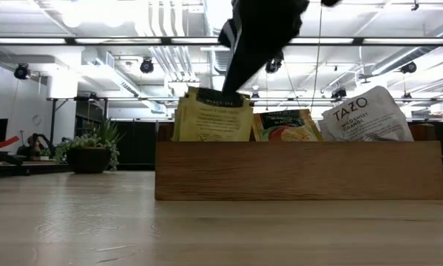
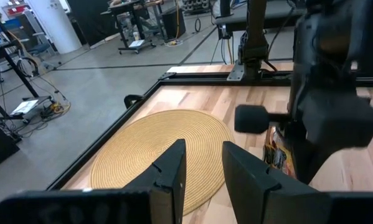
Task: Pick & Place Tea
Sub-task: Adjust the yellow tea bags in the left section of the wooden organizer
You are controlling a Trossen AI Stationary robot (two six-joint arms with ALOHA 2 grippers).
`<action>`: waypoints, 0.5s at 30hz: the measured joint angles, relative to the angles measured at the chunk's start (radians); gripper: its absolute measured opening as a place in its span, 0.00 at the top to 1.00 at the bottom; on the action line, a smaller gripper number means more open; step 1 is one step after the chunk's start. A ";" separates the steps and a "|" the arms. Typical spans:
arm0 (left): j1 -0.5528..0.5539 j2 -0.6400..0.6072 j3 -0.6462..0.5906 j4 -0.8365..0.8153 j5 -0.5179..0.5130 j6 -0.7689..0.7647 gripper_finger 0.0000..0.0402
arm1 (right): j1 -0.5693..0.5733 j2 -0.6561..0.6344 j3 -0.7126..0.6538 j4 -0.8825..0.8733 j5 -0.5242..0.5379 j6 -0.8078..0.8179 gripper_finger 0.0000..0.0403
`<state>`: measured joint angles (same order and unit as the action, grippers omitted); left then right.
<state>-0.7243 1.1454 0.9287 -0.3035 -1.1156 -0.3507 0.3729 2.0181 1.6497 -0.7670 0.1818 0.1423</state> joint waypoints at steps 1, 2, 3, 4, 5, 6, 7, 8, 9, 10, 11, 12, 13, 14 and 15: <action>0.000 0.000 0.000 0.000 0.000 0.000 0.75 | 0.000 -0.010 0.002 -0.001 0.000 0.000 0.98; 0.000 0.000 0.000 0.000 0.000 0.000 0.75 | 0.000 -0.020 0.005 0.000 0.001 -0.001 0.98; 0.000 0.000 0.000 0.000 0.000 0.000 0.75 | 0.000 -0.034 0.006 0.001 0.003 -0.003 0.98; 0.000 0.000 0.000 0.000 0.000 0.000 0.75 | 0.000 -0.047 0.006 -0.001 0.011 -0.004 0.98; 0.000 0.000 0.000 0.000 0.000 -0.001 0.75 | 0.000 -0.056 0.007 0.000 0.030 -0.005 0.98; 0.000 0.000 0.000 0.000 0.000 -0.001 0.75 | 0.000 -0.067 0.008 -0.001 0.054 -0.004 0.98; 0.000 0.000 0.000 0.000 0.000 -0.001 0.75 | 0.000 -0.076 0.005 -0.003 0.077 -0.004 0.98; 0.000 0.000 0.000 0.000 0.000 -0.001 0.75 | 0.000 -0.082 0.001 -0.003 0.087 -0.004 0.98; 0.000 0.000 0.000 0.001 0.000 -0.001 0.75 | -0.004 -0.087 -0.001 -0.002 0.088 -0.004 0.98; 0.000 0.000 0.000 0.000 0.000 -0.001 0.75 | -0.007 -0.087 -0.002 0.001 0.088 -0.004 0.98; 0.000 0.000 0.000 0.000 0.000 -0.001 0.75 | -0.010 -0.087 -0.006 0.003 0.088 -0.003 0.98; 0.000 0.000 0.000 0.000 0.000 -0.001 0.75 | -0.012 -0.087 -0.014 0.007 0.088 -0.002 0.98; 0.000 0.000 0.000 0.000 0.000 -0.001 0.75 | -0.016 -0.082 -0.024 0.023 0.086 -0.002 0.98; 0.000 0.000 0.000 0.000 0.000 -0.001 0.75 | -0.019 -0.077 -0.034 0.046 0.081 -0.003 0.98; 0.000 0.000 0.000 0.000 0.000 -0.001 0.75 | -0.023 -0.071 -0.043 0.055 0.073 -0.003 0.98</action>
<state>-0.7243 1.1454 0.9287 -0.3031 -1.1156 -0.3519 0.3499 1.9470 1.6067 -0.7116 0.2552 0.1397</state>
